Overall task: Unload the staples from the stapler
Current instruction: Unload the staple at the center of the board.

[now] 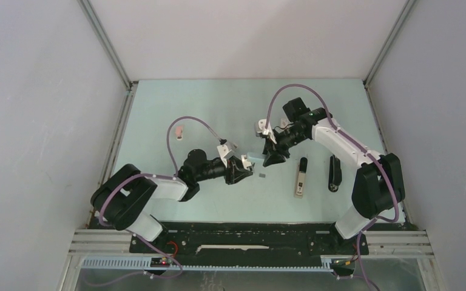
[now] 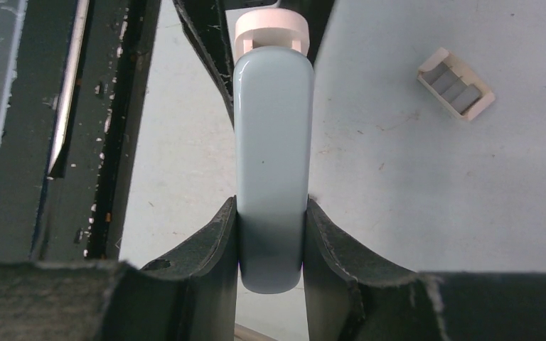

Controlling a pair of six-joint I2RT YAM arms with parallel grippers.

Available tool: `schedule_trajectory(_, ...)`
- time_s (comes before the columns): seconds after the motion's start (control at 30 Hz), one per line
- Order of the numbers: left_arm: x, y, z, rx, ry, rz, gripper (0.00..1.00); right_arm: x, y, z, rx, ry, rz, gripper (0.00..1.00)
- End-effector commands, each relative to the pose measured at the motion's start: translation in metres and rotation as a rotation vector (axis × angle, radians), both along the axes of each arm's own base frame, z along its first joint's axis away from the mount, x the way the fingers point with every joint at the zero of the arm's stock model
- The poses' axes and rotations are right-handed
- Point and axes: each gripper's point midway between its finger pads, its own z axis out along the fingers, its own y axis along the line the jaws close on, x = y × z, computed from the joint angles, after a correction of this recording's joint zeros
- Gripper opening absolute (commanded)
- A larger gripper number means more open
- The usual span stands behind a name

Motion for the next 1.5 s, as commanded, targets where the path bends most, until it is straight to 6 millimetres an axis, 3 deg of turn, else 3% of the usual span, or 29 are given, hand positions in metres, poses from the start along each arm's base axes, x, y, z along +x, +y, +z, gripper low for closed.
schedule_trajectory(0.0, 0.005, -0.014, 0.021, -0.047, -0.047, -0.043, 0.26, 0.001, 0.002, 0.016, 0.054, -0.036, 0.004, 0.0)
schedule_trajectory(0.07, 0.007, -0.012, 0.016, -0.022, -0.028, -0.038, 0.09, 0.003, -0.001, 0.012, 0.041, -0.033, -0.002, 0.0)
schedule_trajectory(0.13, 0.009, -0.006, 0.009, 0.013, -0.019, -0.014, 0.01, 0.008, -0.007, 0.004, 0.007, -0.05, -0.01, 0.0)
schedule_trajectory(0.3, 0.019, 0.019, -0.01, 0.216, -0.012, 0.083, 0.0, 0.028, -0.039, -0.033, -0.172, -0.168, -0.045, 0.0)
schedule_trajectory(0.4, 0.025, 0.032, -0.019, 0.357, 0.007, 0.114, 0.0, 0.038, -0.049, -0.045, -0.23, -0.212, -0.072, 0.0)
schedule_trajectory(0.6, 0.036, 0.046, -0.031, 0.554, 0.053, 0.131, 0.0, 0.065, -0.059, -0.068, -0.34, -0.272, -0.171, 0.0)
schedule_trajectory(0.83, 0.051, 0.045, -0.045, 0.683, 0.076, 0.147, 0.0, 0.061, -0.054, -0.105, -0.403, -0.257, -0.14, 0.0)
schedule_trajectory(0.97, 0.052, 0.044, -0.043, 0.655, 0.083, 0.176, 0.0, 0.051, -0.043, -0.095, -0.325, -0.208, -0.126, 0.0)
schedule_trajectory(1.13, 0.043, 0.029, -0.013, 0.468, 0.069, 0.173, 0.0, 0.026, -0.019, -0.063, -0.172, -0.102, -0.068, 0.0)
schedule_trajectory(1.33, 0.01, 0.01, 0.02, 0.169, 0.102, 0.095, 0.0, -0.003, 0.009, -0.022, 0.007, 0.035, 0.002, 0.0)
schedule_trajectory(1.47, -0.003, 0.004, 0.033, 0.015, 0.144, 0.069, 0.01, -0.016, 0.02, -0.006, 0.085, 0.136, 0.034, 0.0)
